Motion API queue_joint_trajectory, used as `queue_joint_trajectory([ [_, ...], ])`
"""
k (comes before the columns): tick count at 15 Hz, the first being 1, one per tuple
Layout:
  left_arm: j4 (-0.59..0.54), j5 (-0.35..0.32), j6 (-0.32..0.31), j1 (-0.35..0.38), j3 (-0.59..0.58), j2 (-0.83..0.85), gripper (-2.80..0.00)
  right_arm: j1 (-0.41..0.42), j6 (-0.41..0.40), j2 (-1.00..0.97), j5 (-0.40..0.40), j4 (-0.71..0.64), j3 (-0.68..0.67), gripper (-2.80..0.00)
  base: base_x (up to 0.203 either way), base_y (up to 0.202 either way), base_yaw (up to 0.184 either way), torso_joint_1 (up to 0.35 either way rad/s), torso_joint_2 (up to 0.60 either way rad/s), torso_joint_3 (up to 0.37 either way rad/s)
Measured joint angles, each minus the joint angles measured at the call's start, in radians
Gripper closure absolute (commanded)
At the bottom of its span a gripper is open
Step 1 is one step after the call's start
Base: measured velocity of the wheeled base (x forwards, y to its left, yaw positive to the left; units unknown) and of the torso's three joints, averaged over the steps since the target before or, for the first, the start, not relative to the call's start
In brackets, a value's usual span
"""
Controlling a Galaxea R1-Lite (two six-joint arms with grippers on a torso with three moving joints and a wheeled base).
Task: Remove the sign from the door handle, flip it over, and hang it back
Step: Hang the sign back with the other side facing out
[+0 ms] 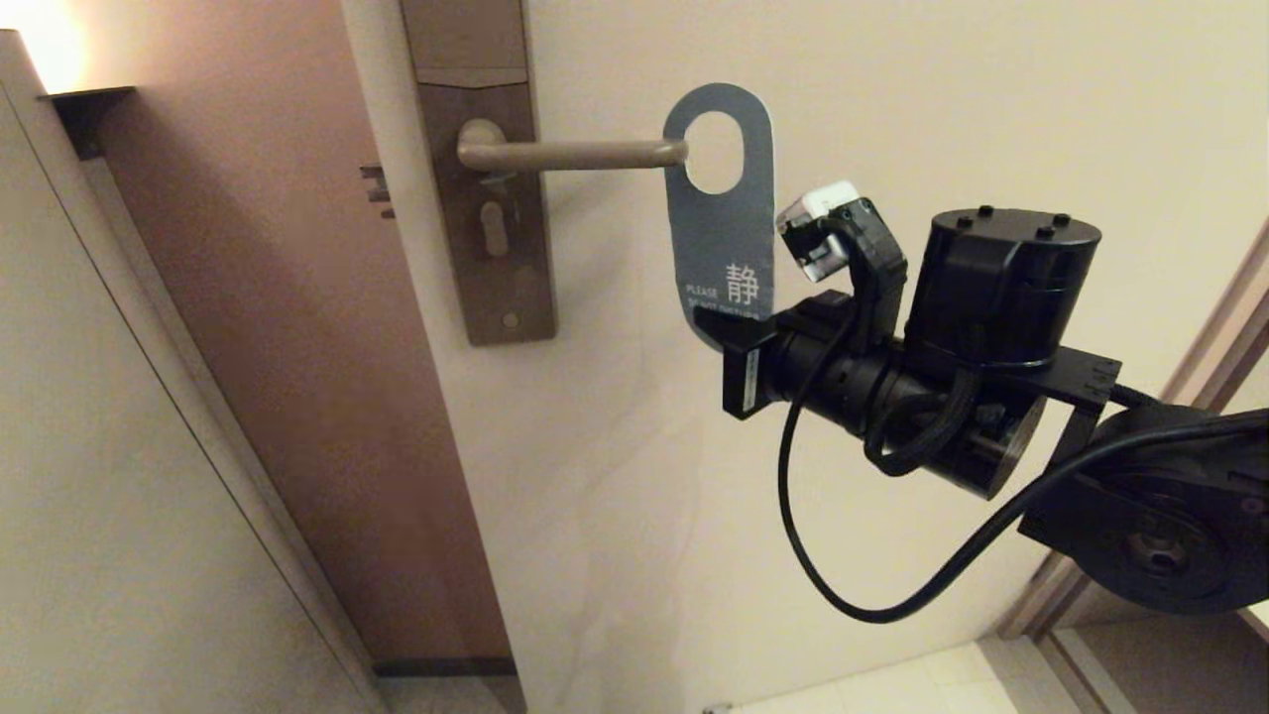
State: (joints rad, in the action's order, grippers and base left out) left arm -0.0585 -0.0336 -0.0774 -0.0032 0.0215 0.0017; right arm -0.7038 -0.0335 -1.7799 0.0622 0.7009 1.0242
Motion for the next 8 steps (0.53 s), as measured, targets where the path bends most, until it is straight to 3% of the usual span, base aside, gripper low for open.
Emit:
queue_joint_trajectory([
  [8,0.0,0.0,-0.001,0.0,0.0,0.0,0.0,-0.036,-0.017,-0.037,0.062,0.0,0.057,0.0,0.0,0.0,0.0,0.0,0.0,0.0],
])
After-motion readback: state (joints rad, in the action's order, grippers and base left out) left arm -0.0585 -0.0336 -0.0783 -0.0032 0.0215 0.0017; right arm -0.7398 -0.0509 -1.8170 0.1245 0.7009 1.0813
